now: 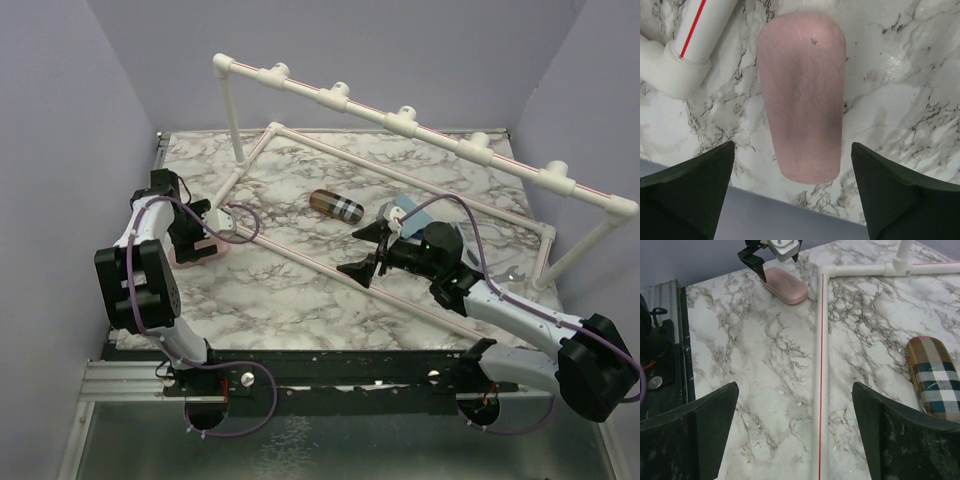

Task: Organize the sunglasses
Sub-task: Place the sunglasses case at the center of the board, then open the sunglasses case at the center of the board.

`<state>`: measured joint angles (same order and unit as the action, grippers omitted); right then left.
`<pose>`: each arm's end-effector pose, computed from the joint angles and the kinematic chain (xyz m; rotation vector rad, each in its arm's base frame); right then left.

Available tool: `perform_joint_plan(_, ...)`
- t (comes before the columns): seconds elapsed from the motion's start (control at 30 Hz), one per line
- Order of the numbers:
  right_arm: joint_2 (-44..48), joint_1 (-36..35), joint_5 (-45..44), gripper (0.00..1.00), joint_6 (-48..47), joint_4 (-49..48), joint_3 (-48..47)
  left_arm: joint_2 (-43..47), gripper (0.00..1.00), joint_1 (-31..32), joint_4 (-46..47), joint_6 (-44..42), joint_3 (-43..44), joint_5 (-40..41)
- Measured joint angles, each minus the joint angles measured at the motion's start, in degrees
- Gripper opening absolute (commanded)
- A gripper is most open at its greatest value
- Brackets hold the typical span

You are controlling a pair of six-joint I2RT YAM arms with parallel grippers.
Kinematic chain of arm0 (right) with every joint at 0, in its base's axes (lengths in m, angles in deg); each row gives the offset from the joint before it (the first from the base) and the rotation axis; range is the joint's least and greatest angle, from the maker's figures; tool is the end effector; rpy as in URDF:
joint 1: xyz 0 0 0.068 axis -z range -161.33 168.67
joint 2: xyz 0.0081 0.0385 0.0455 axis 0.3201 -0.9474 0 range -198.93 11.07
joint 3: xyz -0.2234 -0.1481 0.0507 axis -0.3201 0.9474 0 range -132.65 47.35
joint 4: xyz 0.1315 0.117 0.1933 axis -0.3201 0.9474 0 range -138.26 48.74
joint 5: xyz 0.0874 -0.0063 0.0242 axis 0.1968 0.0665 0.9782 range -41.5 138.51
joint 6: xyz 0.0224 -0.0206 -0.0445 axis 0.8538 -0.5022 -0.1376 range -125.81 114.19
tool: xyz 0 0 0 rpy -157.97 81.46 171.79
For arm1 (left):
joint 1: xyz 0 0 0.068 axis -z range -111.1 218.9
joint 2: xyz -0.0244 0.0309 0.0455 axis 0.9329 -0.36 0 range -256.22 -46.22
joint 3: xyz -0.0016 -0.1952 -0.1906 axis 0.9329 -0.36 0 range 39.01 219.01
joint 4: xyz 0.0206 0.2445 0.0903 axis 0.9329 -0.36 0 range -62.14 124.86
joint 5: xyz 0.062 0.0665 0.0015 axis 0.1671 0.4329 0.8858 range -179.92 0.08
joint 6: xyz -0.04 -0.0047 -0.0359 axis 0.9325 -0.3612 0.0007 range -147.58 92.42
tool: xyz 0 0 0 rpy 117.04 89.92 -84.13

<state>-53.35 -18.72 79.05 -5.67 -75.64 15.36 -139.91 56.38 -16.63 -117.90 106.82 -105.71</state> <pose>0.1871 0.1656 0.2615 -0.9351 1.4591 0.9298 0.3021 0.0572 0.2183 1.7855 2.1443 0.0000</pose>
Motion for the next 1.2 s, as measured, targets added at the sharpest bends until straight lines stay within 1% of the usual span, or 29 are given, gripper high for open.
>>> perform_joint_plan(0.13, 0.4, 0.0, 0.0, 1.0, 0.1, -1.7, 2.4, -4.0, 0.99, 0.6, 1.1, 0.8, 0.7, -0.7)
perform_joint_plan(0.3, 0.1, 0.0, -0.3, 1.0, 0.1, -2.7, 2.8, -7.4, 0.99, 2.3, 2.6, 4.2, 1.4, -1.0)
perform_joint_plan(0.4, -0.2, 0.0, -0.3, 1.0, 0.1, -3.3, 2.8, -7.9, 0.93, 2.6, 3.0, 5.3, 1.7, -1.2)
perform_joint_plan(0.47, -0.5, 0.0, -0.4, 1.0, 0.1, -3.8, 2.9, -7.9, 0.84, 2.7, 3.2, 5.6, 1.7, -1.1)
perform_joint_plan(0.6, -1.3, 0.0, -1.4, 1.0, -0.3, -4.2, 2.9, -7.9, 0.6, 2.8, 3.5, 6.0, 0.8, -0.9)
perform_joint_plan(0.67, -1.8, 0.0, -1.6, 1.0, -0.3, -4.1, 2.9, -7.9, 0.43, 2.8, 3.3, 6.6, 0.4, -0.8)
perform_joint_plan(0.7, -1.9, 0.0, -1.7, 1.0, -0.4, -4.1, 2.9, -7.9, 0.3, 2.8, 3.3, 6.6, 0.3, -0.8)
perform_joint_plan(0.73, -2.0, 0.0, -1.9, 1.0, -0.5, -4.1, 2.9, -7.8, 0.21, 2.8, 3.1, 7.0, 0.4, -0.9)
perform_joint_plan(0.8, -1.9, 0.0, -2.4, 1.0, -0.7, -4.2, 2.9, -7.7, 0.05, 2.8, 2.5, 6.7, 0.3, -1.1)
perform_joint_plan(0.83, -1.9, 0.0, -2.7, 1.0, -0.8, -4.2, 2.9, -7.5, 0.0, 2.8, 2.0, 7.4, 0.3, -1.4)
perform_joint_plan(0.97, -0.5, 0.0, -3.7, 1.0, -0.8, -3.5, 2.9, -5.3, 0.0, 2.9, 1.3, 7.9, -1.4, -2.1)
perform_joint_plan(1.07, 1.5, 0.0, -4.2, 1.0, -0.4, -2.6, 2.9, -1.5, 0.0, 2.9, 0.3, 9.1, -3.0, -3.5)
perform_joint_plan(1.2, 4.8, 0.0, -4.0, 1.0, 1.3, -2.2, 2.9, 4.7, 0.0, 2.9, -1.0, 13.8, -2.3, -7.5)
